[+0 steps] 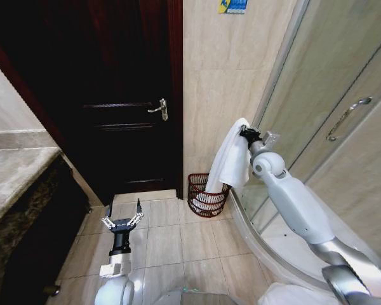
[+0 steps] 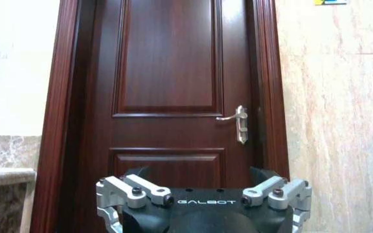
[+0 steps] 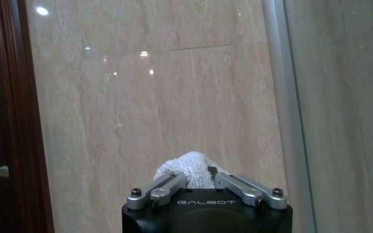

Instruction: Discard the used towel into the hamper.

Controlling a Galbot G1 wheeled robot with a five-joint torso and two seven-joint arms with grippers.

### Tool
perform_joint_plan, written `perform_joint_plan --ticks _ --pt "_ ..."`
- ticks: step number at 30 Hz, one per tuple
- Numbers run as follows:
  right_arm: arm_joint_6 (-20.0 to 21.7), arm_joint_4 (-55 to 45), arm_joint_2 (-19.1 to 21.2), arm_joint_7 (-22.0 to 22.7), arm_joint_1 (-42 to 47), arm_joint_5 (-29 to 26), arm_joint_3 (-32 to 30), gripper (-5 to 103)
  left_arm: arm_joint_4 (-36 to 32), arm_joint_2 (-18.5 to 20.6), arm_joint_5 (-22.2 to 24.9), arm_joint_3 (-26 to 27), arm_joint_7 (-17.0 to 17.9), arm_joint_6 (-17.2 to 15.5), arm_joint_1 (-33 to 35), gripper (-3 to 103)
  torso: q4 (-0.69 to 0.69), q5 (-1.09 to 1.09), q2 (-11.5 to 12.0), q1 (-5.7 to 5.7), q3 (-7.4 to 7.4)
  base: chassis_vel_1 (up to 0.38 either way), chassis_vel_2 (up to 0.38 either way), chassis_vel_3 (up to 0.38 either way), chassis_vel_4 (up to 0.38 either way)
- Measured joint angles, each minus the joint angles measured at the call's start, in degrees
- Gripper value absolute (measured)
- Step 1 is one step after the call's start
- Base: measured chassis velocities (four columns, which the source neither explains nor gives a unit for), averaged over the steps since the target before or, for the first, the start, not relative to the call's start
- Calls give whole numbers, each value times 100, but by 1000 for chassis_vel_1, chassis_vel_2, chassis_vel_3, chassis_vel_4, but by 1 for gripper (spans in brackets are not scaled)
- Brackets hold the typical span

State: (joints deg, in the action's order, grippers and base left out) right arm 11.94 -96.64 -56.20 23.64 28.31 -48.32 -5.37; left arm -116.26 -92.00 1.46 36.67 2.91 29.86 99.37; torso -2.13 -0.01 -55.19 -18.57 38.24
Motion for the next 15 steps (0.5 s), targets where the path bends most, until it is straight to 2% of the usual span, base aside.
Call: perform_joint_plan --ticks 15 --pt "8 -216 135 6 341 94 -148 3 107 38 34 -25 -120 -7 -112 100 0 1 370 166 -207 0 0 0 0"
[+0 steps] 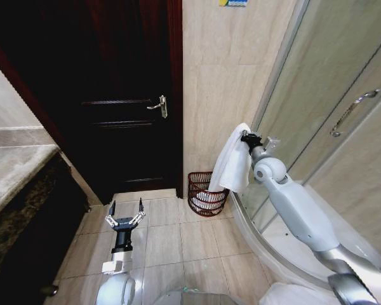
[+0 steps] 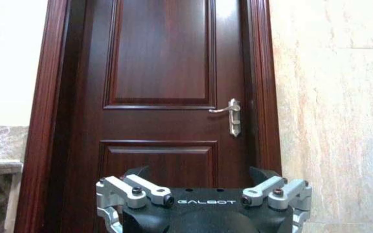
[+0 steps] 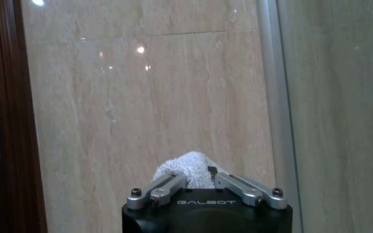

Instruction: Discard the used towel into the hamper.

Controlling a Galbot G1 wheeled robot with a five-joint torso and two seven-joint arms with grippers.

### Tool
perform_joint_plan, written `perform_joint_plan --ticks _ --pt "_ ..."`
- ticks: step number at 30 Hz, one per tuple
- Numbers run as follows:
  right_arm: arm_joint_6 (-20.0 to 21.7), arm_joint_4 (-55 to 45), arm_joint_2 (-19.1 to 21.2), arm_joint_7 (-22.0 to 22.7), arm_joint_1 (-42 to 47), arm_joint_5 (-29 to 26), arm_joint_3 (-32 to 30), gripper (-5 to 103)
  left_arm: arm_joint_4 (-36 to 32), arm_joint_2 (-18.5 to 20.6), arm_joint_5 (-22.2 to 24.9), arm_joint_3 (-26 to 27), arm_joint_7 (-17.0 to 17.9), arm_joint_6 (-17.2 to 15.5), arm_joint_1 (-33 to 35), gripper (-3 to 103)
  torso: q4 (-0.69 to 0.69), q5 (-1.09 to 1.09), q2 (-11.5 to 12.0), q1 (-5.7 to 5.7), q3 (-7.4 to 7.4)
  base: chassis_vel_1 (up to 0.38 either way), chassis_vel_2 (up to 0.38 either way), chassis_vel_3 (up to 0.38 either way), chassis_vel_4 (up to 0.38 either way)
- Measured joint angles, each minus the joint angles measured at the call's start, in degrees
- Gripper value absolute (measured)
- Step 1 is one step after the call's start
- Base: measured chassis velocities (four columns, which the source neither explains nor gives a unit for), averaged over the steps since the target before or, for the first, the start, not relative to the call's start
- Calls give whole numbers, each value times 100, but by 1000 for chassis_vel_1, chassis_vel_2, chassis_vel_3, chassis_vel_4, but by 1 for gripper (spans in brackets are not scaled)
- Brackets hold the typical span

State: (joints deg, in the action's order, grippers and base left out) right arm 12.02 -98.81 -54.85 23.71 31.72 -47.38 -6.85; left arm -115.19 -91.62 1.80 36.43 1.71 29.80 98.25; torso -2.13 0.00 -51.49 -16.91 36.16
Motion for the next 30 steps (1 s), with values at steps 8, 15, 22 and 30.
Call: perform_joint_plan --ticks 8,15,22,30 --pt "2 -249 52 4 191 1 -122 3 7 -33 -33 -9 -10 10 22 100 0 0 227 93 -128 -89 78 75 -75" --pt "1 -572 62 -39 446 179 -215 3 8 -50 -62 -11 -15 31 47 100 -1 0 408 174 -230 -72 85 66 -70" --pt "-2 -758 73 -98 577 310 -230 3 58 -52 -64 -2 -18 76 63 100 0 -2 587 250 -333 -55 70 63 -66" --pt "-9 -764 67 -155 627 389 -176 3 73 -52 -66 -1 -23 95 67 100 0 -1 808 346 -459 -77 75 79 -76"
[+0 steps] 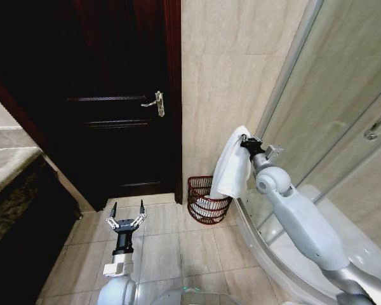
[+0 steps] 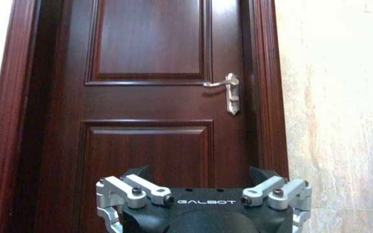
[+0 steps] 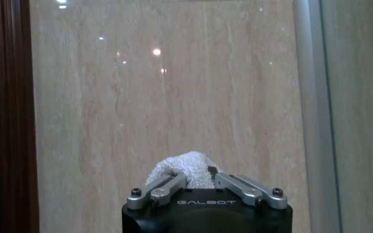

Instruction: Discard the used towel into the hamper.

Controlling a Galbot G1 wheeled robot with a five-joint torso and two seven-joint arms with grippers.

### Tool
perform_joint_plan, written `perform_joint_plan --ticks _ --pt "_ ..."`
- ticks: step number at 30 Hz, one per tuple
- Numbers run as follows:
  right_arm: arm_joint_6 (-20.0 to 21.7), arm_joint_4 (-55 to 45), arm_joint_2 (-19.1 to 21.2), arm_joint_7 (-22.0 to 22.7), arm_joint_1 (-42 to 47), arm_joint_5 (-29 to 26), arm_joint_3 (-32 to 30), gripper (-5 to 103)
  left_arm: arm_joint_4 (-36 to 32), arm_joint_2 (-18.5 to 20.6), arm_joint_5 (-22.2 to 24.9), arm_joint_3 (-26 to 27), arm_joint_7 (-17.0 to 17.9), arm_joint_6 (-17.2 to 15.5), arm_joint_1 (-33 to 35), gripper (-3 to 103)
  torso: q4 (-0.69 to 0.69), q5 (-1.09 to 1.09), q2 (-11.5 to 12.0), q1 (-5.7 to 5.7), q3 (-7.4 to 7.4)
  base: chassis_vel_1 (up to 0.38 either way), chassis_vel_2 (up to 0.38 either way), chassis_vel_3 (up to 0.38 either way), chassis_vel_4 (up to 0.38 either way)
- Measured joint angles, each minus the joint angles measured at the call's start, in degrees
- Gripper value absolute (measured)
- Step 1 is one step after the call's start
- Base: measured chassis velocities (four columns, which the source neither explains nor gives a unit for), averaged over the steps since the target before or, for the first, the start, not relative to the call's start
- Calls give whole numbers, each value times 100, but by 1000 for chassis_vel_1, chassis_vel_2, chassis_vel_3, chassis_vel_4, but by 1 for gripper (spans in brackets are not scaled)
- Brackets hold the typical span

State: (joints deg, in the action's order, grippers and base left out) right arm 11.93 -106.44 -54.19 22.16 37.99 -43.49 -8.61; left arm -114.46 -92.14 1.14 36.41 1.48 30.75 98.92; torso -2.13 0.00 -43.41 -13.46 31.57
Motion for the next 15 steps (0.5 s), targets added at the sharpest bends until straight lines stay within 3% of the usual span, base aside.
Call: perform_joint_plan --ticks 10,15 --pt "-25 -79 23 -40 160 87 -64 3 -31 -1 1 12 -63 -42 23 100 0 1 204 88 -115 -85 78 83 -76" --pt "-28 -169 28 -39 244 98 -75 3 -156 27 86 84 -130 -262 23 100 0 2 349 154 -195 -75 77 74 -79"
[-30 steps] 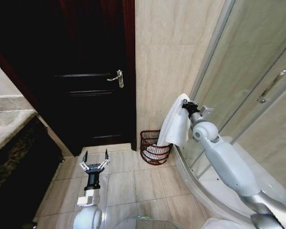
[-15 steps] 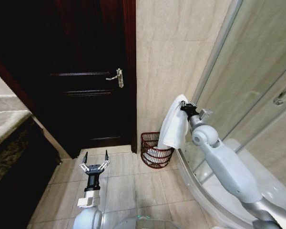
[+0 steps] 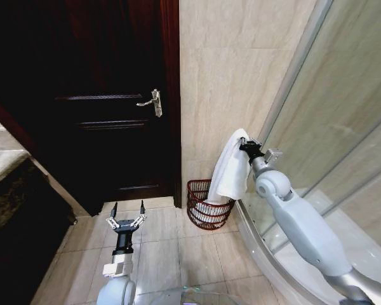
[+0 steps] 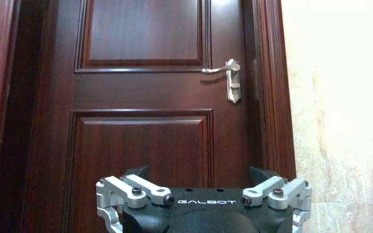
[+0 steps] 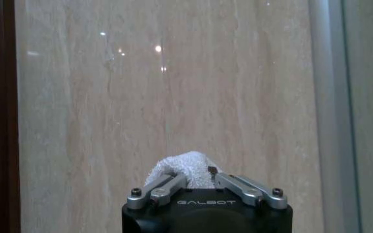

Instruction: Discard the used towel into the hamper.

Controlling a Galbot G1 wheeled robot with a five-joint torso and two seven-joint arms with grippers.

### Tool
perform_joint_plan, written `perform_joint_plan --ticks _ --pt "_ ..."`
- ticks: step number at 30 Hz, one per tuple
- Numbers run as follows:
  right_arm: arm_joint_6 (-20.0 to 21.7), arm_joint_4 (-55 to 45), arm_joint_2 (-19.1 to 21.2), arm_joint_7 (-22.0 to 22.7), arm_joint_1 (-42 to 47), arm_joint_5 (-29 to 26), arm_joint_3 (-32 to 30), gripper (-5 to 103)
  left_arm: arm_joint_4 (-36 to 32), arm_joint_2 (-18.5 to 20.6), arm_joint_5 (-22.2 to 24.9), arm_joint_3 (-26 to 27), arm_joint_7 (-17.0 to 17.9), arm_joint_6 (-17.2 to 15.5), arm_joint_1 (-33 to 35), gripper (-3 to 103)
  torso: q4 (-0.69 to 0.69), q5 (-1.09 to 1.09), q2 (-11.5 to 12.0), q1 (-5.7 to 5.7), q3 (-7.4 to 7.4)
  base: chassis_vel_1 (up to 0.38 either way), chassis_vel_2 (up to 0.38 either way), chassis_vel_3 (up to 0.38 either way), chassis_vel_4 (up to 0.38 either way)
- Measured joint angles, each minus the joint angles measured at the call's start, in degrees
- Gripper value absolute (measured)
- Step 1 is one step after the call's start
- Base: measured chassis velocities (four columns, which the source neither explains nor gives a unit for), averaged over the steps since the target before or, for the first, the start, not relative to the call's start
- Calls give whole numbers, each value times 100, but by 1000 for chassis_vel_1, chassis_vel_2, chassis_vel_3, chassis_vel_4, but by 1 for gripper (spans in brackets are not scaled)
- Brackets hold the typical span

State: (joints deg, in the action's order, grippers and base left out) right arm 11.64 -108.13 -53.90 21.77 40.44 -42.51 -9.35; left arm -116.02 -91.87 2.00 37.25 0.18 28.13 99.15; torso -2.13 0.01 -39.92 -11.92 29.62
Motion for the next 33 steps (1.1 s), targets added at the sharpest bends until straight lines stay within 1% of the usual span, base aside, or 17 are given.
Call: perform_joint_plan --ticks 3,4,7,8,13,14,17,21,24,26,28,29,30,33 --pt "0 -35 -9 0 56 12 -3 3 -117 106 228 25 -159 -209 0 100 0 -1 88 38 -51 -60 71 80 -63" --pt "0 -35 -9 0 56 12 -3 3 -117 106 228 25 -159 -209 0 100 0 -1 88 38 -51 -59 68 85 -59" --pt "-1 -41 -14 -5 138 36 -52 3 -199 297 376 2 -241 -387 -44 100 -1 -2 187 77 -111 -77 64 81 -77" --pt "-1 -41 -14 -5 138 36 -52 3 -199 297 376 2 -241 -387 -44 100 -1 -2 187 77 -111 -81 63 74 -75" --pt "-12 -57 -10 -29 267 69 -143 3 -222 384 520 -26 -294 -524 -102 100 0 -1 339 139 -200 -92 72 91 -86" --pt "-12 -57 -10 -29 267 69 -143 3 -222 384 520 -26 -294 -524 -102 100 0 -1 339 139 -200 -81 80 87 -93" --pt "-40 -85 -6 -53 361 106 -160 3 -171 381 540 -25 -292 -479 -122 100 -1 -2 454 189 -265 -80 82 69 -68" --pt "-88 -109 -5 -60 470 136 -174 3 -138 350 523 2 -268 -432 -118 100 -1 -3 509 216 -291 -79 72 73 -66" --pt "-109 -142 -16 -74 587 183 -205 3 -114 317 515 9 -251 -382 -99 100 0 1 518 220 -293 -40 44 35 -43" --pt "-119 -144 -45 -107 675 234 -226 3 -85 289 498 14 -244 -338 -87 100 0 -3 518 221 -294 0 0 0 0" --pt "-120 -133 -65 -123 699 254 -232 3 -72 280 485 15 -241 -317 -86 100 0 -2 517 221 -293 0 0 0 0" --pt "-121 -82 -116 -147 733 281 -235 3 -54 260 443 23 -238 -286 -75 100 0 1 513 222 -292 0 0 0 0" --pt "-121 -37 -158 -162 746 293 -234 3 -50 249 421 28 -236 -264 -67 100 0 -2 510 222 -290 0 0 0 0" --pt "-121 74 -257 -177 743 316 -203 3 -49 223 400 34 -234 -235 -41 100 0 -1 502 218 -286 0 0 0 0"
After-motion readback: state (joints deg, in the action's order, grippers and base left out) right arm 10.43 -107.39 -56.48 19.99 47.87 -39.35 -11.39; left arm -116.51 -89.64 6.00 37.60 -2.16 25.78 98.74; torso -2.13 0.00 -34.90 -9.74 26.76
